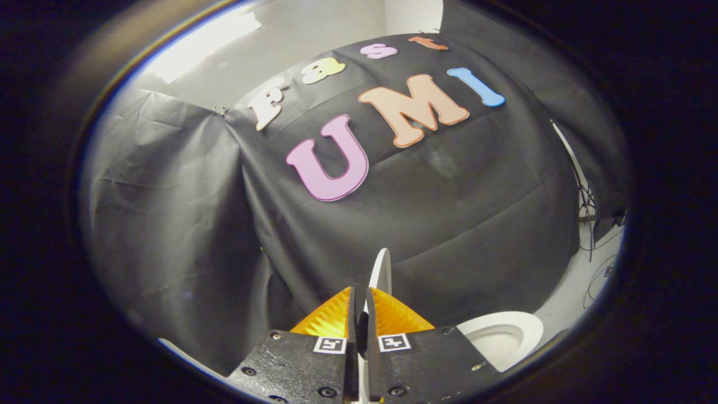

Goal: Open the toilet lid.

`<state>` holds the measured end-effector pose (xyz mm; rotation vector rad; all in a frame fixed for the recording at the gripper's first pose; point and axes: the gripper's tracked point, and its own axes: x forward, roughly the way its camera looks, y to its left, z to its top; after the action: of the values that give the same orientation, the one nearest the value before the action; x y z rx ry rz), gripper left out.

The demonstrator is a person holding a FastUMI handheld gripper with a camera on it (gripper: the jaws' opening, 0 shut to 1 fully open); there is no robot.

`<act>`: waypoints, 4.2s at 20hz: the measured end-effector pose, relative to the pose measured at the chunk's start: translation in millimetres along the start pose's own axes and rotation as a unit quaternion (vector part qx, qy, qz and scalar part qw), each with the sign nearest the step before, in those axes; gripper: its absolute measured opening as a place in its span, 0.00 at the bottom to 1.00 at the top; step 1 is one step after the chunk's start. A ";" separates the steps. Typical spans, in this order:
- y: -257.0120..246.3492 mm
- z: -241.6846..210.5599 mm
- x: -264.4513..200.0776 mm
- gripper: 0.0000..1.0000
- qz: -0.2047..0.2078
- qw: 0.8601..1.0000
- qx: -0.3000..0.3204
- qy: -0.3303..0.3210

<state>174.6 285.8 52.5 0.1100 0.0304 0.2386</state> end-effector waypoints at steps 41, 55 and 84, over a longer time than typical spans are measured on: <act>161.2 -60.7 39.2 0.09 0.105 0.981 -0.151 0.055; 197.6 -88.6 42.7 0.10 0.154 0.975 -0.137 0.079; 239.6 -87.4 46.0 0.51 0.190 0.974 -0.091 0.087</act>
<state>159.4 537.3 -8.2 -0.0909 0.1629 0.6318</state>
